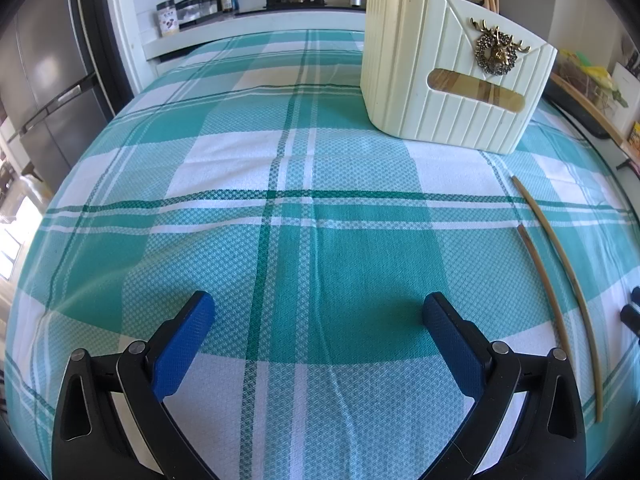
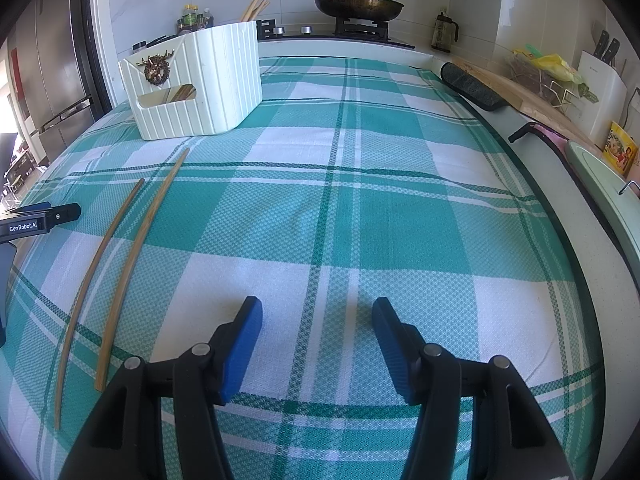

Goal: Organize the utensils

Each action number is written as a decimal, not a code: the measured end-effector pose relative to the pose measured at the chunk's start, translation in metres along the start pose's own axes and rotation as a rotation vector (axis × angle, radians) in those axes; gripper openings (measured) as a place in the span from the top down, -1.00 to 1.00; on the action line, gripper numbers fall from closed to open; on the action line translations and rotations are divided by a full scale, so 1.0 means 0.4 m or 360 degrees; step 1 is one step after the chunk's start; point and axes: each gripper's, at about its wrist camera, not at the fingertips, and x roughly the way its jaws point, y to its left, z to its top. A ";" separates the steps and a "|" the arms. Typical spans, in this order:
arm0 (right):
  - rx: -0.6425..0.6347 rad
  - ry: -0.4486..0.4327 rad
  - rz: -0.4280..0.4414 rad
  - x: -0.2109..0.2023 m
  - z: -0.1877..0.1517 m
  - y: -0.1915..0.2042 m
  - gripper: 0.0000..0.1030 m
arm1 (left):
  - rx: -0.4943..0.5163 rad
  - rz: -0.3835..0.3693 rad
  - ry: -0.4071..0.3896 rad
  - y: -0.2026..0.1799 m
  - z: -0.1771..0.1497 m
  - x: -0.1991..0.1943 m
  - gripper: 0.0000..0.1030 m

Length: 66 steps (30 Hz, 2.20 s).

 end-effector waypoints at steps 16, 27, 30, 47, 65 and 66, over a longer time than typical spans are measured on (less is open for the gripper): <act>0.0000 0.0001 0.0000 0.000 0.000 0.000 -0.13 | 0.0000 0.0000 0.0000 0.000 0.000 0.000 -0.99; -0.0001 0.0001 0.0000 0.000 -0.001 -0.001 -0.13 | 0.0000 0.0000 -0.0001 0.000 0.000 0.001 -0.99; -0.0002 0.0001 0.0000 0.001 -0.001 -0.001 -0.13 | 0.0000 0.0000 -0.0001 0.000 0.000 0.001 -0.99; 0.0054 0.0008 0.0272 -0.026 0.050 0.062 -0.13 | 0.0000 -0.0001 0.0000 0.000 0.000 0.000 -0.99; -0.0192 0.0123 0.0287 0.047 0.090 0.204 0.87 | -0.0089 -0.0369 -0.0020 -0.143 -0.029 -0.144 -0.99; -0.0158 0.0120 0.0267 0.043 0.084 0.186 0.87 | -0.0073 -0.0401 -0.0026 -0.172 -0.028 -0.152 -0.99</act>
